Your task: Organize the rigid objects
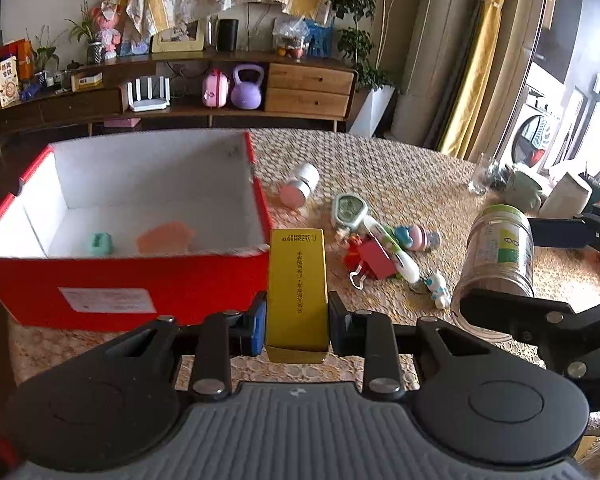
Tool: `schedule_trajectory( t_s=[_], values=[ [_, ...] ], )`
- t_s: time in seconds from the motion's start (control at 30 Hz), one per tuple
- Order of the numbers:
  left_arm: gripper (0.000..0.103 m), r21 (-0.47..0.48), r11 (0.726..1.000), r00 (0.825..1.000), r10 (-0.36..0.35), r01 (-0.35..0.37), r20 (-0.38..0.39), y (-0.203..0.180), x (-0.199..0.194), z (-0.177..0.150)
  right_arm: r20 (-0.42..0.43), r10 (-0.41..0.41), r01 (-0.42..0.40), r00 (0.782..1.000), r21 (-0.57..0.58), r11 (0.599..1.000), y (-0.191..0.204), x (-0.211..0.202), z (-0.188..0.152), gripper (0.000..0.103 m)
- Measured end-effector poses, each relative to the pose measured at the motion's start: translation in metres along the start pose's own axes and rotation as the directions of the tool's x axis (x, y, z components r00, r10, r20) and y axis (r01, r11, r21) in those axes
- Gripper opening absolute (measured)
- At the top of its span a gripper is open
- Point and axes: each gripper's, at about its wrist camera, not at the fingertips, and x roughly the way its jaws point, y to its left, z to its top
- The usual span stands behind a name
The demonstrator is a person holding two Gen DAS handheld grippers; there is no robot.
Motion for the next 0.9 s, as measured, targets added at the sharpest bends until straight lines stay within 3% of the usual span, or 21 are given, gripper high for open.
schedule_trajectory(
  t_s=[0.57, 0.77, 0.9],
  values=[
    [0.029, 0.015, 0.999, 0.998, 0.051, -0.051, 0.035, 0.068, -0.033, 0.04, 0.039, 0.04, -0.037, 0.998, -0.069, 0.997, 0.05, 0.026, 0.055, 0.084],
    [0.029, 0.025, 0.994, 0.991, 0.107, -0.11, 0.083, 0.099, -0.038, 0.061, 0.023, 0.051, -0.05, 0.998, -0.056, 0.997, 0.058, 0.049, 0.067, 0.084],
    [0.026, 0.077, 0.985, 0.986, 0.15, -0.156, 0.073, 0.113, -0.017, 0.072, 0.002, 0.061, -0.061, 0.998, -0.069, 0.996, 0.065, 0.071, 0.073, 0.084]
  ],
)
